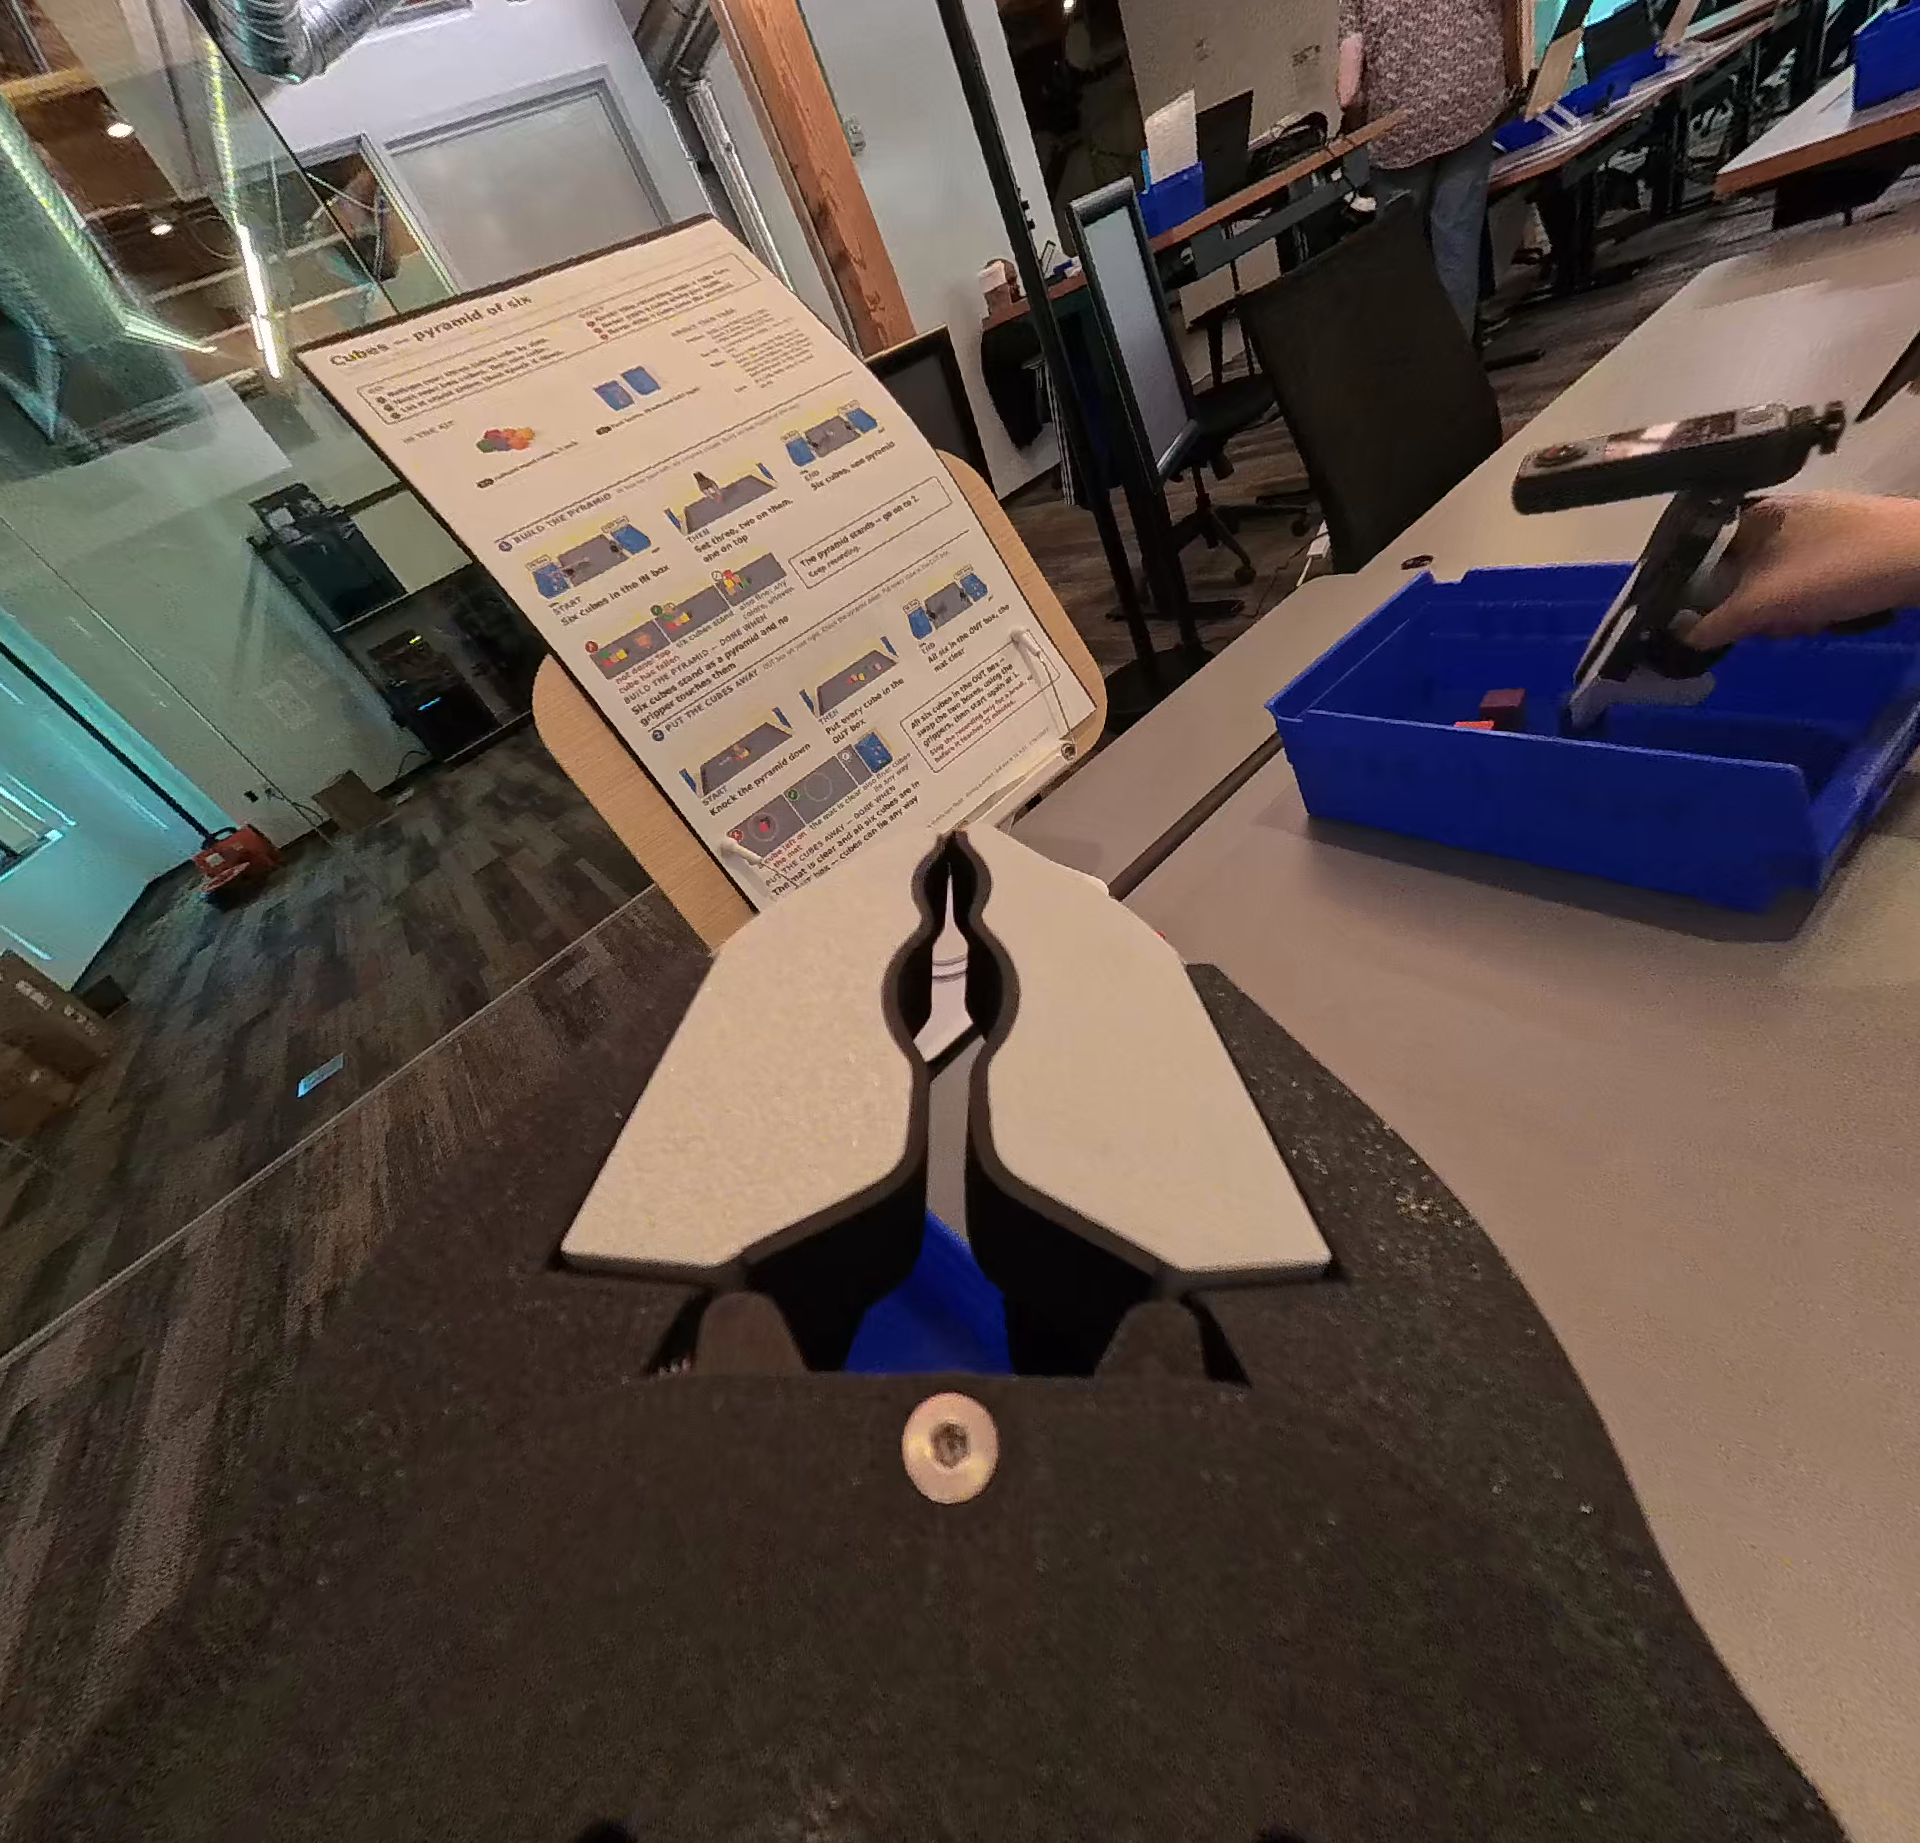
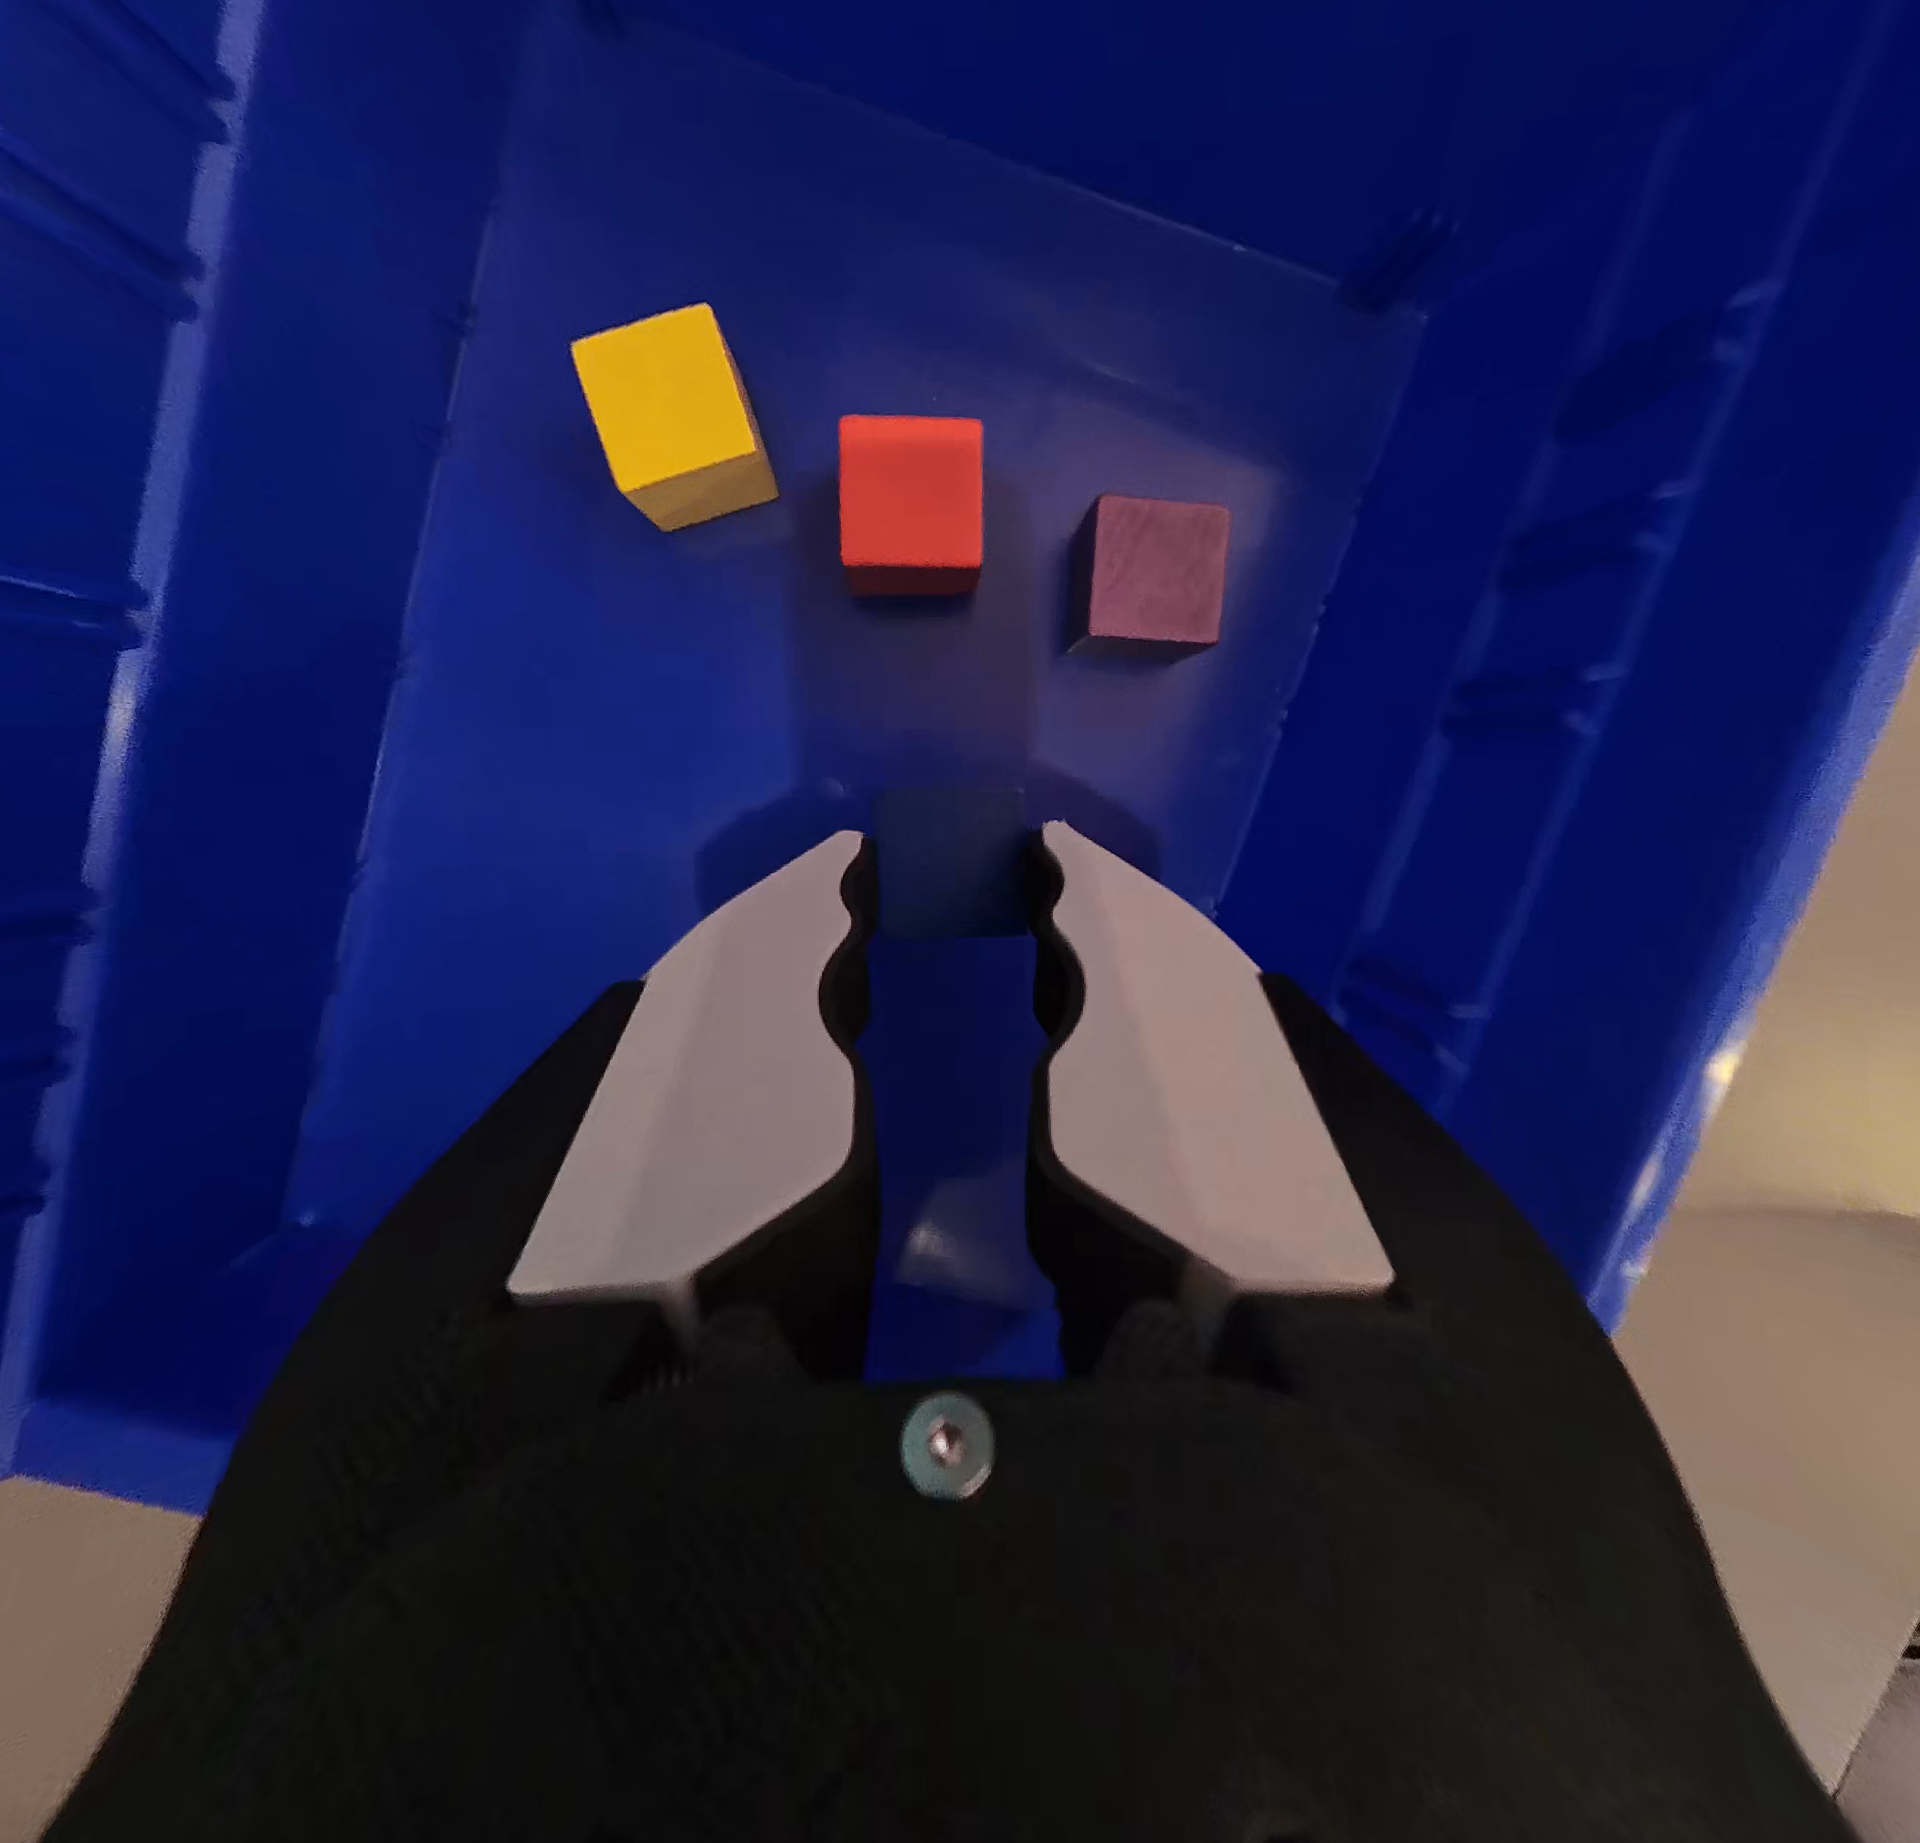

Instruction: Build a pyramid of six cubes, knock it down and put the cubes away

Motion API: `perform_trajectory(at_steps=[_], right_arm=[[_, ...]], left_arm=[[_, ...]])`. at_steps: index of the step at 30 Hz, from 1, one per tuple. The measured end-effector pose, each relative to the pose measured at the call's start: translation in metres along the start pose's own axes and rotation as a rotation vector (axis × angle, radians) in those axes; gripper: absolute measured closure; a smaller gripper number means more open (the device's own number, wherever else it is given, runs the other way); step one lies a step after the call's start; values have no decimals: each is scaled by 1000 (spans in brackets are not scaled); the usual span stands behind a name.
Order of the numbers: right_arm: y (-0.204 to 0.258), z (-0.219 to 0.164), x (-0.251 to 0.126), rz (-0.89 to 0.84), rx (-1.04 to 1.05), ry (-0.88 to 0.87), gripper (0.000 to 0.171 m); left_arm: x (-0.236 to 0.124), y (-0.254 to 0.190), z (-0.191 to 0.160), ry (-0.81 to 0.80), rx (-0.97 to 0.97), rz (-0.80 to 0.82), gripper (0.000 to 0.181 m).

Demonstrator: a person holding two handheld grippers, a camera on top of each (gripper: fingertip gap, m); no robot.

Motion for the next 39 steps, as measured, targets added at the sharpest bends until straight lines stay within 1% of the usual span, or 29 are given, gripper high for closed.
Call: perform_trajectory(at_steps=[3,4,5,8,11,13,14,16,18,19,21,25,29,30,31,32,34,36,37,39], right_arm=[[-2,-2,8,-14,-16,15,140],[-2,0,6,-28,-26,-3,133],[-1,4,0,-47,-36,-45,126],[13,31,-40,-81,-86,-234,123],[54,71,-87,-71,-220,-429,124],[99,97,-105,5,-337,-517,124],[126,107,-107,71,-408,-535,124],[183,119,-92,242,-583,-494,124],[235,120,-64,408,-750,-387,121],[255,121,-49,452,-819,-364,123],[281,125,-17,450,-885,-303,124],[297,136,39,308,-965,-179,125],[299,141,70,287,-898,-79,125],[297,143,75,275,-884,-75,127],[297,144,77,280,-875,-74,137],[298,143,78,304,-862,-73,141],[298,141,74,347,-831,-65,142],[296,143,55,339,-816,-124,142],[295,145,36,343,-798,-185,142],[290,147,-15,360,-745,-347,142]], left_arm=[[2,-2,0,10,13,0,181],[2,-2,0,8,18,8,181],[1,-2,1,5,21,14,181],[-1,-2,2,-4,18,9,181],[-1,0,2,-9,14,15,181],[0,1,2,-7,13,17,181],[0,1,1,-4,14,18,181],[1,1,1,0,14,15,181],[1,-1,0,2,16,11,181],[2,-1,0,3,16,8,181],[3,-2,-2,11,12,0,181],[5,-3,-3,20,17,-8,181],[5,-6,-1,6,21,-27,181],[6,-6,-2,9,24,-30,181],[7,-7,-2,14,28,-31,181],[7,-7,-3,18,32,-33,181],[8,-7,-4,22,34,-34,181],[8,-6,-4,22,30,-34,181],[7,-6,-4,21,30,-32,181],[6,-5,-3,19,28,-27,181]])
Point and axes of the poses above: each gripper's, where its closed fingertips meet, x out along the fingers, z out of its top, y = z × x across the jaws, the point moved 5 cm from there along -x, back along the fingers, and after that the axes turned 2 degrees about -x, right-handed, at the moved point
